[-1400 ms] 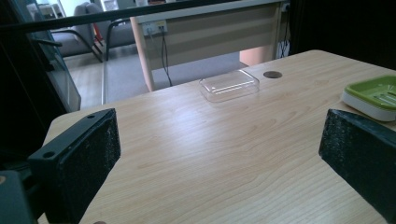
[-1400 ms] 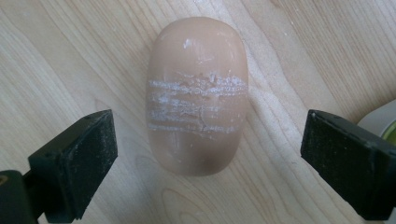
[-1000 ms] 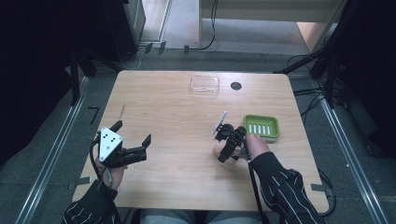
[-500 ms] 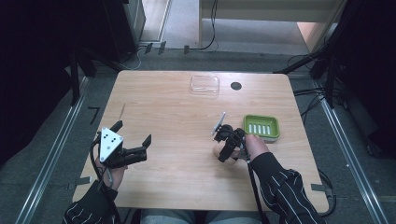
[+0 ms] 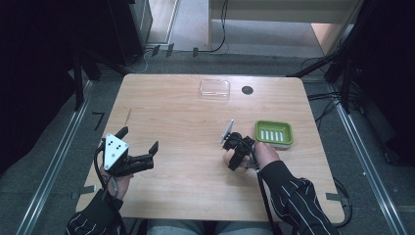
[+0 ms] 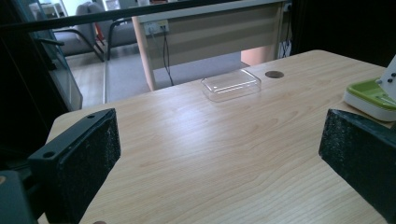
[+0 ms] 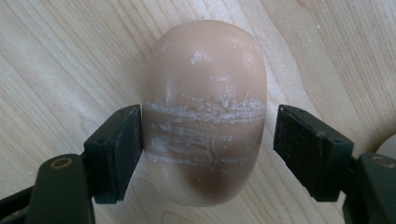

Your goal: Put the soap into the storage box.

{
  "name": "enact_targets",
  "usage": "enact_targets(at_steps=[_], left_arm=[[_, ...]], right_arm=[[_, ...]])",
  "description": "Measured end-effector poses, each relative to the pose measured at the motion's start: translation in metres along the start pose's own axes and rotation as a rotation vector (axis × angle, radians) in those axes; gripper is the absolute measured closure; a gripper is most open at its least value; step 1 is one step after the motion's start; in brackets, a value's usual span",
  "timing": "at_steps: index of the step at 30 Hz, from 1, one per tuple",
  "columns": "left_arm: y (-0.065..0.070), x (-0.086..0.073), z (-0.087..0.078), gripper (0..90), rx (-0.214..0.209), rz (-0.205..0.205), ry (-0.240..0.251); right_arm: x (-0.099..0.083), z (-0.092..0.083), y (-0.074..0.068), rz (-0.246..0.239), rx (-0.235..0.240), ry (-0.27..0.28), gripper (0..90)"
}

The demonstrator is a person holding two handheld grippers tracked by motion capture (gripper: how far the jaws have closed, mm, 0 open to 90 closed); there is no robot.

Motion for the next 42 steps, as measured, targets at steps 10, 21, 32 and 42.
enact_targets(at_steps=[10,21,32,42], left_arm=[[0.0000,-0.0002,0.0002,0.0,-0.001,-0.001,0.000],[0.0001,-0.0001,0.0001,0.0,-0.002,-0.003,0.001],[0.0001,-0.0002,0.0004,0.0,-0.002,-0.006,0.001],[0.0001,-0.0002,-0.0001,0.0,-0.003,-0.004,0.001]], right_arm=[[-0.0011,0.0043,-0.0029,-0.017,-0.003,-0.017,32.3],[-0.0014,0.0063,-0.0030,-0.022,-0.022,-0.020,33.4],[-0.0033,0.0056,-0.0040,-0.042,-0.017,-0.029,33.7],[-0.0047,-0.0003,-0.0022,-0.072,-0.007,-0.018,33.7]])
Point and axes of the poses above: each handheld gripper's, and its own axes: z roughly forward along the jaws, x roughly out of its top, y roughly to its right, the point moved 10 cm from there along z, roughly forward along the jaws, and after that the axes turned 15 degrees about z, right-handed, at the moved point
